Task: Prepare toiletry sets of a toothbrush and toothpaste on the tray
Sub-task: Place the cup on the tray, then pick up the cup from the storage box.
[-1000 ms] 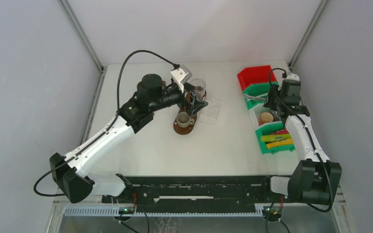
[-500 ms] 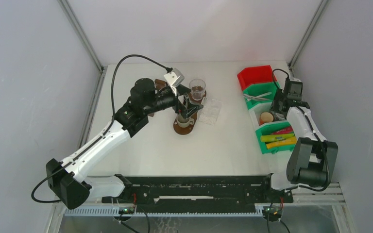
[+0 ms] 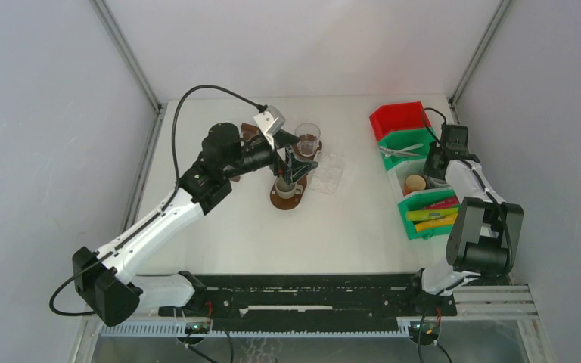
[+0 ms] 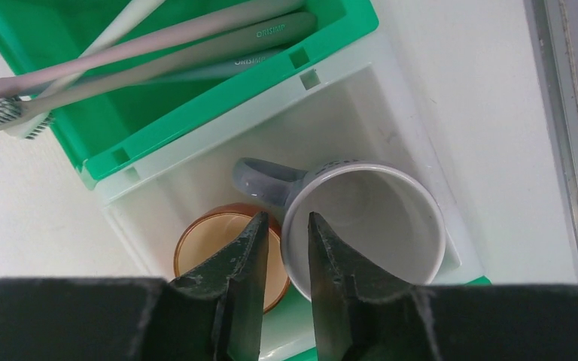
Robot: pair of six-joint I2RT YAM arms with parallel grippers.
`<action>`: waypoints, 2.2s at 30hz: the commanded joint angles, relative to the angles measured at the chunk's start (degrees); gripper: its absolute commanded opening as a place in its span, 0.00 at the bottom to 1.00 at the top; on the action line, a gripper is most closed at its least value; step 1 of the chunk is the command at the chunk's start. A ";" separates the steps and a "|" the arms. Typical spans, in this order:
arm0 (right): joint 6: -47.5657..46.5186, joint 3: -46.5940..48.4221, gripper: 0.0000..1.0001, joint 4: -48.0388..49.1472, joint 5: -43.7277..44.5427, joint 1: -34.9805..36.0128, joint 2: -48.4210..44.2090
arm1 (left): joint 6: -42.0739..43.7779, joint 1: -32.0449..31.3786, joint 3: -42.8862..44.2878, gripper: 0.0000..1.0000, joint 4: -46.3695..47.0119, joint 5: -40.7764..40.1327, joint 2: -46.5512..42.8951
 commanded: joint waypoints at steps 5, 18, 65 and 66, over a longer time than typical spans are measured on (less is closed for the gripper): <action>-1.33 2.35 0.26 0.32 -0.13 -0.78 0.79 | -1.18 0.61 -2.73 0.95 4.43 1.22 -2.13; -2.41 2.05 0.00 0.36 -0.01 -0.59 -4.78 | -2.00 1.11 -3.65 0.95 5.74 1.60 -2.72; -20.02 -1.87 0.00 0.75 -12.50 51.85 -26.12 | -9.96 24.45 -11.85 0.95 8.10 3.50 -5.13; -20.81 -1.89 0.00 0.35 -12.70 53.03 -25.40 | -10.21 24.72 -11.85 0.95 8.16 3.85 -4.75</action>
